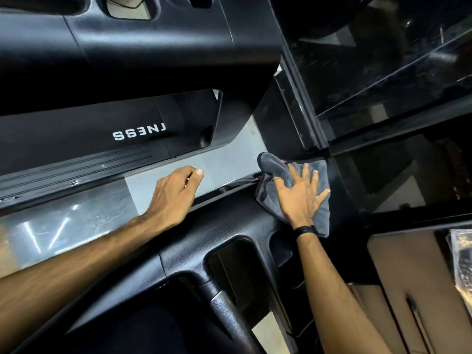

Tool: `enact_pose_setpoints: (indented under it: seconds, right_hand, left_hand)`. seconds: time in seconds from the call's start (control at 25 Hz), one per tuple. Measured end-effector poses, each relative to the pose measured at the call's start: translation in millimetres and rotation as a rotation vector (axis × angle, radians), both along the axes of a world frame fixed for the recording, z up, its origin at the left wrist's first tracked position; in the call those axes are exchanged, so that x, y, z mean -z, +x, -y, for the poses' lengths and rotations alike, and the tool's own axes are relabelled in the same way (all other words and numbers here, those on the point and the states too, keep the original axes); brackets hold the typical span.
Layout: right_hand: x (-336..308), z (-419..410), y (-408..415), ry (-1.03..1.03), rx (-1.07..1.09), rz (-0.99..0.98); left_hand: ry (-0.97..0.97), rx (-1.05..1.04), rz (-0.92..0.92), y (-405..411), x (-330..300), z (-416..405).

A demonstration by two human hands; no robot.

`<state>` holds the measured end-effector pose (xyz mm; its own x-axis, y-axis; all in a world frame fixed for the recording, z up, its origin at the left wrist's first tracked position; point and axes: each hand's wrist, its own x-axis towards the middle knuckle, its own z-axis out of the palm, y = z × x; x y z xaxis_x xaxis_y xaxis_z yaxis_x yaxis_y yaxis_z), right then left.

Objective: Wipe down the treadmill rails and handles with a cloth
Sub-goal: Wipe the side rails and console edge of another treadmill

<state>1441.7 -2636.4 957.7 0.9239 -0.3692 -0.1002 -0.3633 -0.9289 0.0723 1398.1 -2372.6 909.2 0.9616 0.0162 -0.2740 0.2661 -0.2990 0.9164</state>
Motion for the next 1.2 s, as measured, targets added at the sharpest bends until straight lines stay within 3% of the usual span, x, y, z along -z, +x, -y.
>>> enact_pose_setpoints:
  seconds: [0.28, 0.56, 0.68, 0.88, 1.2]
  right_hand:
    - [-4, -26, -45, -0.012, -0.029, -0.065]
    - [2, 58, 54, -0.013, 0.142, -0.037]
    - [6, 85, 105, -0.115, 0.150, -0.171]
    - [17, 56, 140, -0.311, -0.041, -0.546]
    - [31, -61, 73, -0.182, -0.348, -0.751]
  left_hand:
    - [-0.011, 0.199, 0.116, 29, -12, 63]
    - [0.121, 0.286, 0.228, 45, -3, 88]
    - [0.134, 0.243, 0.168, 49, 4, 76]
    - [0.166, 0.183, 0.070, 47, 7, 43]
    - [0.172, 0.067, 0.043, 28, 7, 4]
